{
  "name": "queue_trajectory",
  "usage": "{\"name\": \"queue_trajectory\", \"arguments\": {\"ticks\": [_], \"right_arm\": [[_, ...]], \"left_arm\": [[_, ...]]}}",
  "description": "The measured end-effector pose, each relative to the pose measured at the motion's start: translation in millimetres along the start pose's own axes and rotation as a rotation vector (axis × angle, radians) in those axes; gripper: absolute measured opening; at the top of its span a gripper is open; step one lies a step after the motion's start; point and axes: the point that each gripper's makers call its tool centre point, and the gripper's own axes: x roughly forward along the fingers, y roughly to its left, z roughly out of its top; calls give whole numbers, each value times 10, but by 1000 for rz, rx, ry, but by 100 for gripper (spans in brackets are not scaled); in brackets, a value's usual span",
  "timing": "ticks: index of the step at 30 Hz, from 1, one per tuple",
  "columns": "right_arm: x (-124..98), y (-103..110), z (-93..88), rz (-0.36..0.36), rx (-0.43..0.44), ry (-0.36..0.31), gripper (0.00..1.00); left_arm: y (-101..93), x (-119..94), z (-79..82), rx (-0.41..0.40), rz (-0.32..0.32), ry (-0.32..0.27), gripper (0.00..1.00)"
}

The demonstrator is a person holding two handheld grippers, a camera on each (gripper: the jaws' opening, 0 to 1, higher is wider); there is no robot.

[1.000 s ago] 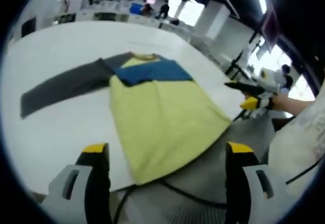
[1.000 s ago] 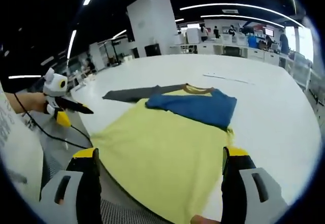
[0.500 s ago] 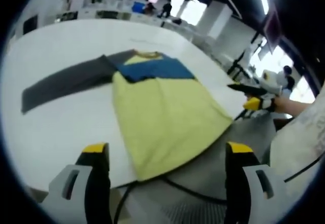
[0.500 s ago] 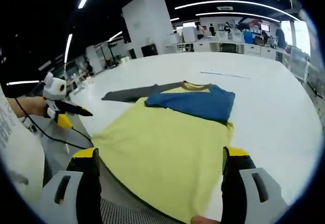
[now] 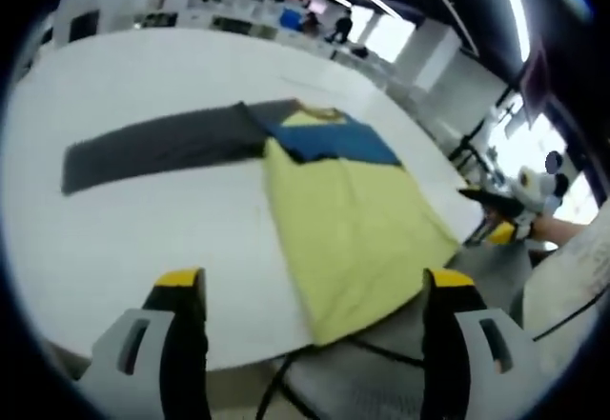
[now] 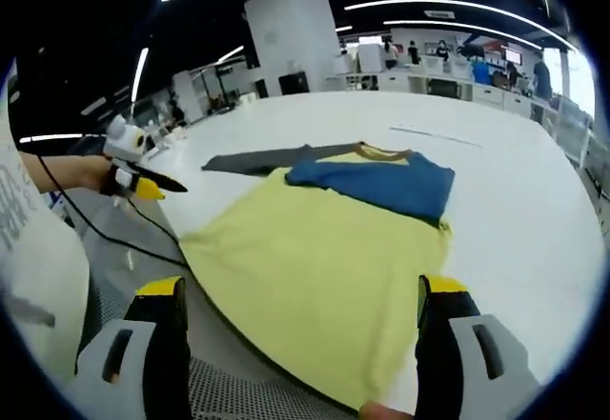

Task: Fold the garment on the visible template until the final outline fits inside the template.

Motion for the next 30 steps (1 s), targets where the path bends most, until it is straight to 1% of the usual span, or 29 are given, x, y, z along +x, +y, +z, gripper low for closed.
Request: {"name": "queue_trajectory", "arguments": {"ticks": [3,5,6,8,9,10,11,12,13,16,17,18,20,21,22,23,24,26,27,30], "right_arm": [[-9,-20,6,-7,6,0,100],[-19,-35,13,-11,10,-2,100],[-23,-40,11,-13,11,1,100],[-30,-46,-2,-14,9,7,100],[-34,-46,-9,-15,8,10,100],[-44,-48,-18,-16,8,13,100],[-55,-52,-28,-17,10,16,100],[-63,-55,-35,-18,12,18,100],[-72,-58,-43,-20,12,21,100],[-106,-82,-64,-30,19,24,100],[-112,-87,-70,-33,22,26,100],[-116,-92,-77,-36,24,28,100],[-119,-95,-87,-38,25,32,100],[-120,-96,-94,-39,25,36,100],[-121,-96,-95,-39,25,37,100],[-124,-93,-95,-39,25,37,100],[-127,-90,-92,-39,25,37,100],[-136,-86,-88,-45,17,39,100],[-143,-81,-80,-44,12,37,100],[-156,-76,-64,-46,8,37,100]], "left_arm": [[125,-17,126,-26,25,-43,91],[273,-27,193,-52,55,-71,90],[364,-33,228,-62,85,-88,90],[543,-56,265,-46,146,-100,88],[670,-74,307,-35,184,-119,88],[759,-85,339,-46,208,-137,88],[877,-108,375,-76,241,-159,89],[945,-127,399,-97,256,-173,89],[1030,-162,457,-119,277,-208,89],[1179,-262,561,-148,336,-272,92],[1229,-283,579,-160,349,-285,92],[1271,-306,592,-181,362,-295,92],[1338,-323,607,-191,379,-303,91],[1386,-334,604,-189,397,-299,91],[1457,-356,612,-172,426,-297,90],[1476,-360,622,-171,432,-303,90],[1548,-361,654,-176,445,-325,89],[1616,-327,652,-195,442,-321,86],[1649,-292,639,-222,437,-311,85],[1742,-252,675,-230,442,-322,84]]}}
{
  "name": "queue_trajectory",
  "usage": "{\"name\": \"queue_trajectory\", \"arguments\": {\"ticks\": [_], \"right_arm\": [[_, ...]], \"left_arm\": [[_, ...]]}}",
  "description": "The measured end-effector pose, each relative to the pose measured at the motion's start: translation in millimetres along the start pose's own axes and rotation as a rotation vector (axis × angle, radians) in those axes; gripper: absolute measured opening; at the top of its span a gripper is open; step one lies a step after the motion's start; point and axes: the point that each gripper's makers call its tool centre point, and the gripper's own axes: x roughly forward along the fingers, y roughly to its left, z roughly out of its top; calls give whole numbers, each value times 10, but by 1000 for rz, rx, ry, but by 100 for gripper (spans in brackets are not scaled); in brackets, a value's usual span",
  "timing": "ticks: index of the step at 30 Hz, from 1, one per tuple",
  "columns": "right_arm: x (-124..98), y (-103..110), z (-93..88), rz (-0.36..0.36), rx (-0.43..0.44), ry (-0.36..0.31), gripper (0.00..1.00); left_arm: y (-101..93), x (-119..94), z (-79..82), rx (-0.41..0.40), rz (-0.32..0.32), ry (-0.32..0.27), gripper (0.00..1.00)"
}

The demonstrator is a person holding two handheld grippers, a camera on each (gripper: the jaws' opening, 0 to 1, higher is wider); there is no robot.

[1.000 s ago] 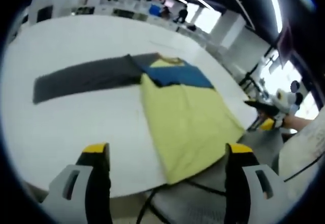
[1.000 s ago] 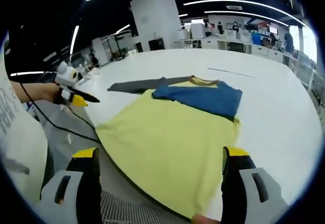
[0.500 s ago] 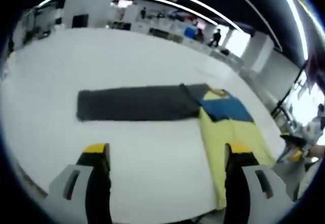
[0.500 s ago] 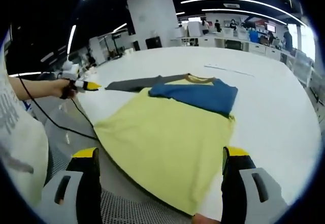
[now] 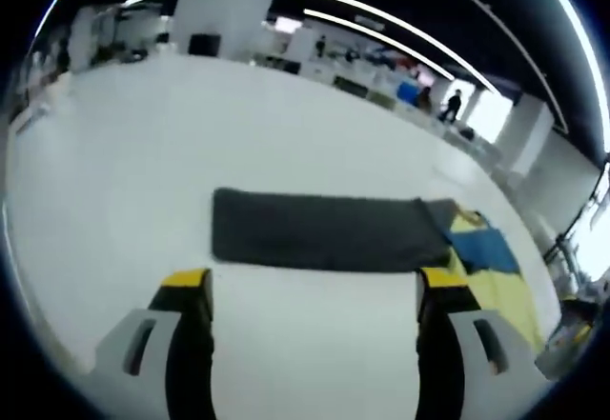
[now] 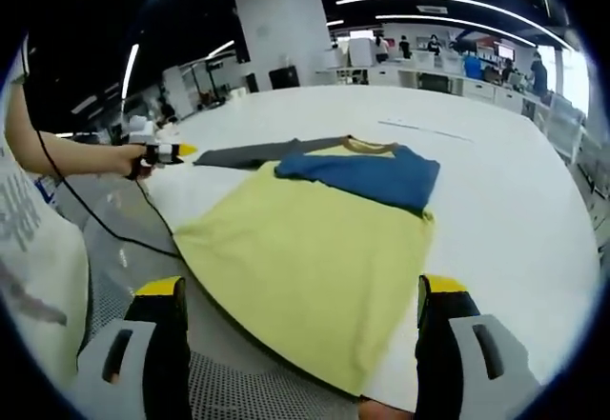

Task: Fold the garment on the visible template until the final outline fits inside the template.

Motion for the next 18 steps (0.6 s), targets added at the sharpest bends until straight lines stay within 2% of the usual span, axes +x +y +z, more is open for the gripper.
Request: {"name": "queue_trajectory", "arguments": {"ticks": [2,5,8,11,12,13,16,18], "right_arm": [[-12,-7,12,-1,-3,-1,100],[-16,-23,38,-6,0,-4,100],[-13,-37,72,-14,-8,-4,100],[-15,-24,109,-14,-17,-9,100],[-13,-22,113,-14,-20,-10,100],[-12,-22,111,-14,-21,-9,100],[-9,-9,104,-13,-19,-8,100],[-14,10,142,-9,-18,-28,100]], "left_arm": [[45,35,62,3,13,-23,84],[75,85,122,-15,0,-46,81],[196,154,166,-50,7,-72,81],[294,197,150,-109,22,-73,82],[404,262,138,-130,28,-70,82],[435,287,129,-140,27,-67,81],[509,366,104,-154,19,-62,77],[547,407,111,-177,7,-72,69]]}}
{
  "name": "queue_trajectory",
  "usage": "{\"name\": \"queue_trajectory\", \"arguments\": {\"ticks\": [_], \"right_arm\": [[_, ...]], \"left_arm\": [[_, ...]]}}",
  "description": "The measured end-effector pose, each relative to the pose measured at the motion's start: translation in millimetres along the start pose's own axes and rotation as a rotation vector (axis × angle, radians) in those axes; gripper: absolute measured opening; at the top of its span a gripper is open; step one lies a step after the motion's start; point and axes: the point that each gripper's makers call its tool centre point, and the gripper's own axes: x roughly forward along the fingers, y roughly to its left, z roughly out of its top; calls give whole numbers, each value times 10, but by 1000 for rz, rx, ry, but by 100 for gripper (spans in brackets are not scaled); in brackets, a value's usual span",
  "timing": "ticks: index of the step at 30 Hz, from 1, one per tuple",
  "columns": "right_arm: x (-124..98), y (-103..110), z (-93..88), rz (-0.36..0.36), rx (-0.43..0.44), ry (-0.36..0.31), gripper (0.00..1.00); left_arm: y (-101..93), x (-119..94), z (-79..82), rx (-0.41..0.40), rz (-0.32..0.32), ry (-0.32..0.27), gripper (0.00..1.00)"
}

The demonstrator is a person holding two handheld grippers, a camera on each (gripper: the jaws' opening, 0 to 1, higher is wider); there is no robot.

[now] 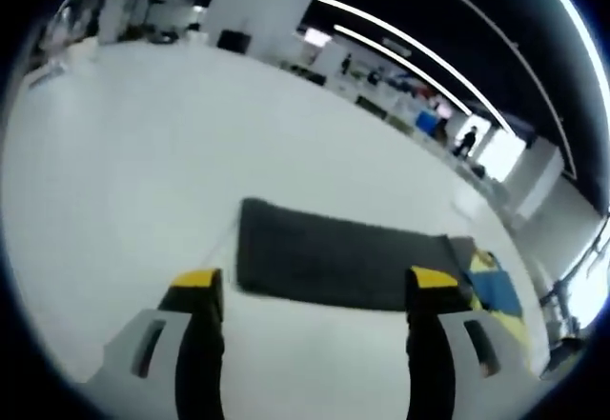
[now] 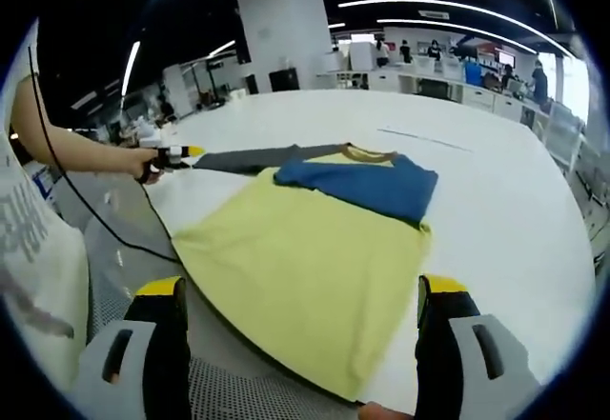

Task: Fold the garment on the visible template until the final outline fits inside the template.

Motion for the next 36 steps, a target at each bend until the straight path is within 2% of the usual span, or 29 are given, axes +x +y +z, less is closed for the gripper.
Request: {"name": "queue_trajectory", "arguments": {"ticks": [2,5,9,12,14,17,18,19,21,29,32,36], "right_arm": [[-4,10,41,-1,-5,-15,100],[5,10,93,-4,-17,-29,100],[31,2,114,-10,-30,-28,100],[59,11,110,-5,-22,-25,100],[72,20,105,-2,-24,-24,100],[77,37,110,-1,-27,-23,100],[80,41,111,1,-28,-22,99],[81,46,108,2,-30,-18,98],[85,41,105,4,-36,-13,96],[146,39,180,10,-36,-28,97],[169,61,200,18,-33,-35,98],[189,87,186,24,-29,-36,98]], "left_arm": [[39,40,-6,3,0,10,64],[116,87,31,17,12,1,63],[200,138,66,-11,31,-1,56],[215,149,13,-11,49,14,43],[256,133,6,-21,77,2,36],[327,131,-49,-84,95,8,17],[358,128,-77,-95,104,12,5],[371,123,-103,-116,106,22,0],[365,88,-71,-114,111,0,0],[431,-20,72,-73,137,-21,0],[402,-57,164,-75,132,-44,0],[330,-74,264,-37,112,-54,0]]}}
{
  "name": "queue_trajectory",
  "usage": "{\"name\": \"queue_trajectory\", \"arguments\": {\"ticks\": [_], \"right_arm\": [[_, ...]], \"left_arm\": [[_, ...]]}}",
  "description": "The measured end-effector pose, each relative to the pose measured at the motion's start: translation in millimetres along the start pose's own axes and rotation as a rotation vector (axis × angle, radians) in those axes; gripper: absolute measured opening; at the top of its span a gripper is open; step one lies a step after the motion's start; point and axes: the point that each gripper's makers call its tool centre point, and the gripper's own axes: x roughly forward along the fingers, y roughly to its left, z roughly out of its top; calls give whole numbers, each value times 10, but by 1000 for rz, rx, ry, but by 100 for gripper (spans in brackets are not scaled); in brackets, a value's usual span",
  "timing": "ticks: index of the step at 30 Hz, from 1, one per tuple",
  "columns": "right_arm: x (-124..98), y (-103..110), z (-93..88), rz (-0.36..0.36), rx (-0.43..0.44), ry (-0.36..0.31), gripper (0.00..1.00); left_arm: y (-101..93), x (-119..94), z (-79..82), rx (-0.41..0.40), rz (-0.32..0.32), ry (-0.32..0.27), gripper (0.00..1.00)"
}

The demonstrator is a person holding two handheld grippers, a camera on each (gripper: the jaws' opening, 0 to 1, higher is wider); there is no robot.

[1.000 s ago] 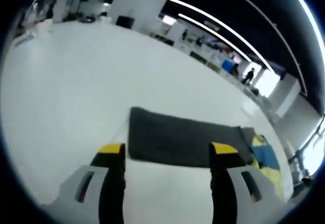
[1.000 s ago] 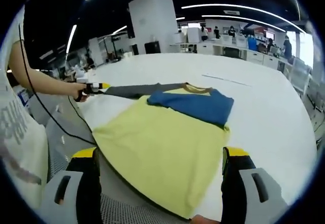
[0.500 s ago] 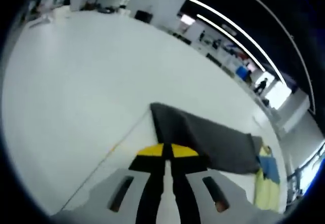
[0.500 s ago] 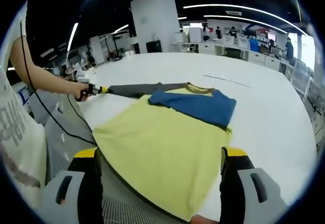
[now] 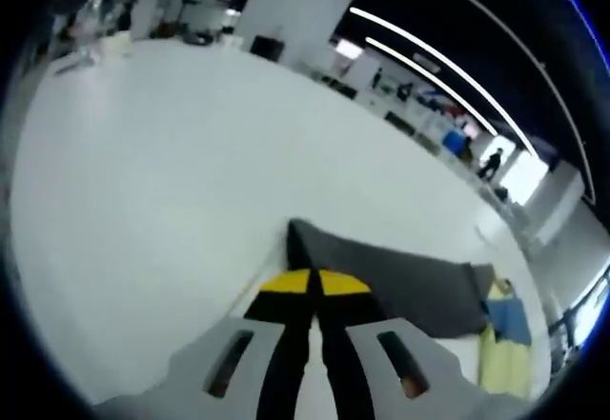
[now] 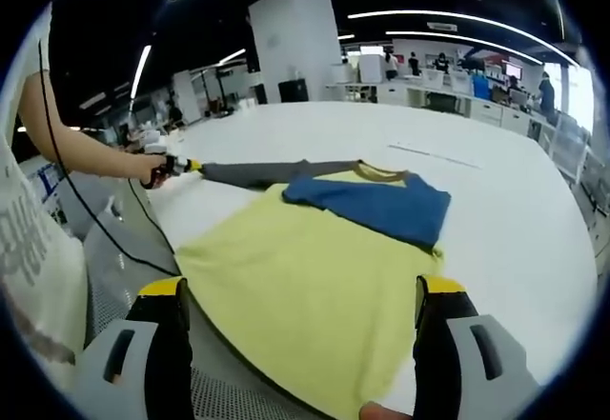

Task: Fold the garment on the visible template until the final outline fits inside the template.

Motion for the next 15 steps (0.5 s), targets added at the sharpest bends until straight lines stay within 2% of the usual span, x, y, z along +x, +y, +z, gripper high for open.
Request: {"name": "queue_trajectory", "arguments": {"ticks": [8,12,15], "right_arm": [[-68,-2,-72,-13,26,-2,99],[-141,-51,-152,-25,48,15,100],[-212,-106,-208,-47,50,26,98]], "left_arm": [[-230,-5,138,52,-46,-27,0],[-474,-32,236,104,-83,-47,0],[-669,-81,381,144,-104,-97,0]]}}
